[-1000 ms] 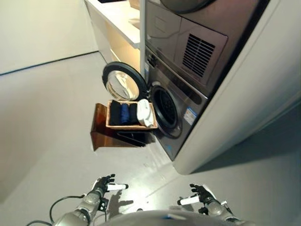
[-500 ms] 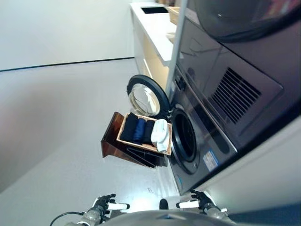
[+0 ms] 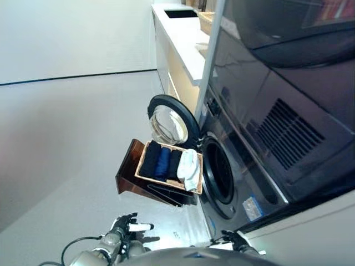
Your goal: Pick up the clothes and place them into the washing machine
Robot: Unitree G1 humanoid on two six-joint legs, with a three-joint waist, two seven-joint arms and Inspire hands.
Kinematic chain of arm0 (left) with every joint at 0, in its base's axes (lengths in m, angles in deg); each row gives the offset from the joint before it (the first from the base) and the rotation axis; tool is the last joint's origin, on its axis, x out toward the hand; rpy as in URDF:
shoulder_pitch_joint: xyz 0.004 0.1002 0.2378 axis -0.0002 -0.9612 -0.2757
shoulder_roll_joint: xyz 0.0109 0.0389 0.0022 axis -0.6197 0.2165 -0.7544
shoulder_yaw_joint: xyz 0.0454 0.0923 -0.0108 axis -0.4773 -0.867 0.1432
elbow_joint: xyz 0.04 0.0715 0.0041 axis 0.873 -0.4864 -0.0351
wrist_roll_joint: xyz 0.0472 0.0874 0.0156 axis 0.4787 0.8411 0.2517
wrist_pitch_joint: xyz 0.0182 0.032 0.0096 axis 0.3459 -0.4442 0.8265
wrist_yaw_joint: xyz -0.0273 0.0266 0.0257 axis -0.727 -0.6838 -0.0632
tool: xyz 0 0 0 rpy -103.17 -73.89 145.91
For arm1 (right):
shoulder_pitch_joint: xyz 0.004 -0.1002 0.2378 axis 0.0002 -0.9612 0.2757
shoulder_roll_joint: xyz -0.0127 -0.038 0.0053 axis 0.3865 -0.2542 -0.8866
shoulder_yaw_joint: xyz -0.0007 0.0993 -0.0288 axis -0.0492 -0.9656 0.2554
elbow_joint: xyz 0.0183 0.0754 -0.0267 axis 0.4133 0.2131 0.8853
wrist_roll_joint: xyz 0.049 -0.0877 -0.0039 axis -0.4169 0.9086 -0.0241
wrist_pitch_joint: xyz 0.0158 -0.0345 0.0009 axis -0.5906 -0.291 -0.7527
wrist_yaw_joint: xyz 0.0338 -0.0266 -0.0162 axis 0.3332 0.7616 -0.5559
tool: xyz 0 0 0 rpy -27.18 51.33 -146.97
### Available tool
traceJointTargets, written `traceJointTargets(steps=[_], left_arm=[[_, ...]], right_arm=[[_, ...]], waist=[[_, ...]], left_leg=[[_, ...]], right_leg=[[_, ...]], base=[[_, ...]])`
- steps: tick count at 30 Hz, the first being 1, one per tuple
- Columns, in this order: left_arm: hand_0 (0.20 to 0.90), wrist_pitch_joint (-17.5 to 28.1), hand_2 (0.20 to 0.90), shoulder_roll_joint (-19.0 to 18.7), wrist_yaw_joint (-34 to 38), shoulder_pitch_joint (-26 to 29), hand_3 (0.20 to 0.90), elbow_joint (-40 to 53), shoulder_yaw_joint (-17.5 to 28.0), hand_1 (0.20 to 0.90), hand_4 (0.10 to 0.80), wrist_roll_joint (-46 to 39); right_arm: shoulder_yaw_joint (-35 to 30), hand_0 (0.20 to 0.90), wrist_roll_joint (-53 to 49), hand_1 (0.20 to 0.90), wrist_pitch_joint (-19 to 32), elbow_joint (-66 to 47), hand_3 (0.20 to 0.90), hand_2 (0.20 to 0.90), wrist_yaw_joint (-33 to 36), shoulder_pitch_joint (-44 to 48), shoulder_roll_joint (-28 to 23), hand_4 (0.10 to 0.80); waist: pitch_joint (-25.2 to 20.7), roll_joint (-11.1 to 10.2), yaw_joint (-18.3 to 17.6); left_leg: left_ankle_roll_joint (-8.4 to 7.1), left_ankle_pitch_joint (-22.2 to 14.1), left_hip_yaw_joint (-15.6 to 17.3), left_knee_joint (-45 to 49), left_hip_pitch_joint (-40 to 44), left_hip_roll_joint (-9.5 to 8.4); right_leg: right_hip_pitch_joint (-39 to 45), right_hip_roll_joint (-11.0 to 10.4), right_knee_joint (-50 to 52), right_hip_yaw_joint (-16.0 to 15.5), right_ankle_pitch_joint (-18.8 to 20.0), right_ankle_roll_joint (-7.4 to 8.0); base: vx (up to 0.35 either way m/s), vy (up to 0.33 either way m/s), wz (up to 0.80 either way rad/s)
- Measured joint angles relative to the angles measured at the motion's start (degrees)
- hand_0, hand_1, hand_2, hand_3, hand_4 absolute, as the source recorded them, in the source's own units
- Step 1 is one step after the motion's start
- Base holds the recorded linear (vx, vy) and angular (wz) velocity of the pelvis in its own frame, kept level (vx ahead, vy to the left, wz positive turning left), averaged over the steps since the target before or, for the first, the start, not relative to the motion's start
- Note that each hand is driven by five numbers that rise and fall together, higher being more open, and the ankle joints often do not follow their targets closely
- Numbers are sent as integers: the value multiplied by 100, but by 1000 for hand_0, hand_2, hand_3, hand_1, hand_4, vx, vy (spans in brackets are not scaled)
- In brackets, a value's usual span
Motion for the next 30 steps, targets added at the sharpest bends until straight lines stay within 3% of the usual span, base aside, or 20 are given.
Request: traceJointTargets(steps=[1, 3, 4, 5, 6, 7, 9, 10, 12, 13, 14, 18, 19, 20, 23, 25, 26, 29, 30], left_arm=[[900, 2, 900, 63, -1, -103, 900, 7, -31, 900, 800, -4], [900, 2, 900, -83, 14, -213, 900, 10, 18, 900, 800, -16], [900, -8, 900, -333, 6, -263, 900, -19, -34, 900, 800, 2], [900, -15, 900, -347, 12, -300, 900, -13, -37, 900, 800, 8], [900, -4, 900, -464, 15, -309, 900, -10, -61, 900, 800, 10], [900, -4, 900, -525, 13, -237, 900, -15, -77, 900, 800, 9], [900, 17, 900, -492, 22, -189, 900, 64, -101, 900, 800, 11], [900, -3, 900, -524, 32, -184, 900, 83, -103, 900, 800, 13], [900, -6, 900, -555, 25, -186, 900, 75, -226, 900, 800, 19], [900, -9, 900, -573, 23, -185, 900, 74, -232, 900, 800, 21], [900, -19, 900, -584, 27, -214, 900, 72, -218, 900, 800, 22], [900, -60, 900, -651, 2, -275, 900, 34, -173, 900, 800, 134], [900, -65, 900, -650, 2, -340, 900, 35, -174, 900, 800, 137], [900, -85, 900, -615, -6, -407, 900, 15, -109, 900, 800, 138], [900, -112, 900, -452, -3, -558, 900, 23, -31, 900, 800, 134], [900, -113, 900, -363, -21, -571, 900, 36, 24, 900, 800, 130], [900, -105, 900, -351, 1, -488, 900, -2, 40, 900, 800, 126], [900, -105, 900, -366, 5, -310, 900, -14, 31, 900, 800, 87], [900, -103, 900, -382, -1, -230, 900, 9, 9, 900, 800, 52]], right_arm=[[2, 900, -28, 900, -13, 46, 900, 900, 37, -8, -188, 800], [-8, 900, -103, 900, -1, 63, 900, 900, 47, -20, -145, 800], [-31, 900, -105, 900, 9, 69, 900, 900, 19, -87, 21, 800], [-62, 900, -110, 900, 4, 70, 900, 900, 23, -103, 68, 800], [-69, 900, -112, 900, 7, 68, 900, 900, 21, -148, 140, 800], [-150, 900, -117, 900, 7, 70, 900, 900, 12, -139, 159, 800], [-275, 900, -238, 900, 7, 52, 900, 900, 18, -53, 147, 800], [-350, 900, -344, 900, 2, 43, 900, 900, 14, 19, 137, 800], [-336, 900, -396, 900, 8, 5, 900, 900, 11, 156, 152, 800], [-341, 900, -435, 900, 2, -91, 900, 900, 4, 172, 165, 800], [-350, 900, -445, 900, 15, -187, 900, 900, 6, 205, 169, 800], [-349, 900, -459, 900, 15, -373, 900, 900, 2, 224, 174, 800], [-353, 900, -459, 900, 5, -368, 900, 900, 5, 220, 176, 800], [-349, 900, -454, 900, 5, -320, 900, 900, 20, 198, 173, 800], [-394, 900, -446, 900, -14, -186, 900, 900, 21, 121, 132, 800], [-401, 900, -444, 900, -20, -143, 900, 900, 11, 65, 118, 800], [-446, 900, -457, 900, -22, -141, 900, 900, 11, 66, 132, 800], [-441, 900, -481, 900, 11, -155, 900, 900, 31, 164, 83, 800], [-416, 900, -490, 900, -3, -133, 900, 900, 30, 268, 63, 800]], waist=[[-114, 180, 15], [-255, 3, -20], [-362, -225, -18], [-380, -260, 1], [-399, -305, -22], [-384, -285, -22], [-325, -62, -11], [-291, -7, -10], [-200, 43, 13], [-150, 36, -12], [-138, 24, 6], [-186, -216, -16], [-224, -313, -12], [-234, -340, -78], [-303, -174, -63], [-307, -56, 6], [-300, -86, -5], [-187, -185, 148], [-96, -241, 238]], left_leg=[[233, 71, -26, 27, 110, -60], [395, 325, 246, 84, 264, -416], [579, 330, 295, 40, 451, -687], [638, 330, 315, -11, 519, -749], [789, 332, 404, -119, 695, -920], [866, 289, 441, -138, 712, -984], [1013, 319, 457, -206, 735, -951], [1102, 307, 495, -293, 852, -1060], [1273, 275, 568, -311, 1021, -1120], [1292, 234, 568, -425, 1131, -1142], [1305, 257, 598, -533, 1234, -1139], [1266, 183, 615, -522, 1205, -1236], [1230, 156, 612, -515, 1206, -1286], [1184, 138, 463, -504, 1266, -1290], [1021, 126, 343, -499, 1337, -1083], [858, 30, 159, -160, 1213, -937], [689, -98, 68, 419, 882, -948], [414, 35, -98, 1579, 261, -968], [157, 101, -221, 1978, 1, -1013]], right_leg=[[17, -53, -3, 119, -55, 104], [106, -434, 29, 351, -131, 373], [77, -582, 279, 344, -95, 405], [58, -665, 377, 362, -103, 464], [-19, -766, 701, 325, -115, 502], [-207, -790, 1048, 330, -76, 564], [-733, -752, 1891, 358, -71, 635], [-1093, -795, 2524, 424, 35, 830], [-1327, -817, 3037, 438, 232, 914], [-1412, -856, 3157, 303, 179, 910], [-1462, -905, 3146, -167, -107, 773], [-1380, -684, 1819, -915, -241, 676], [-1367, -681, 1452, -911, -148, 657], [-1149, -561, 1154, -680, 200, 549], [-770, -323, 717, -776, 295, 444], [-434, -127, 356, -1019, 395, 313], [-369, -164, 302, -1090, 325, 213], [-294, -143, 270, -1247, 237, 96], [-244, -149, 225, -1258, 236, 21]], base=[[320, 312, -75], [348, 386, -72], [279, 339, -62], [295, 415, -59], [129, 207, -31], [173, 302, -27], [117, 243, -19], [111, 209, -26], [245, 169, -25], [330, 100, -23], [265, -40, -14], [216, -99, -3], [294, -185, 22], [214, -141, 40], [165, -182, 33], [68, -182, 51], [-48, -151, 65], [-22, -84, 43], [135, 3, 15]])
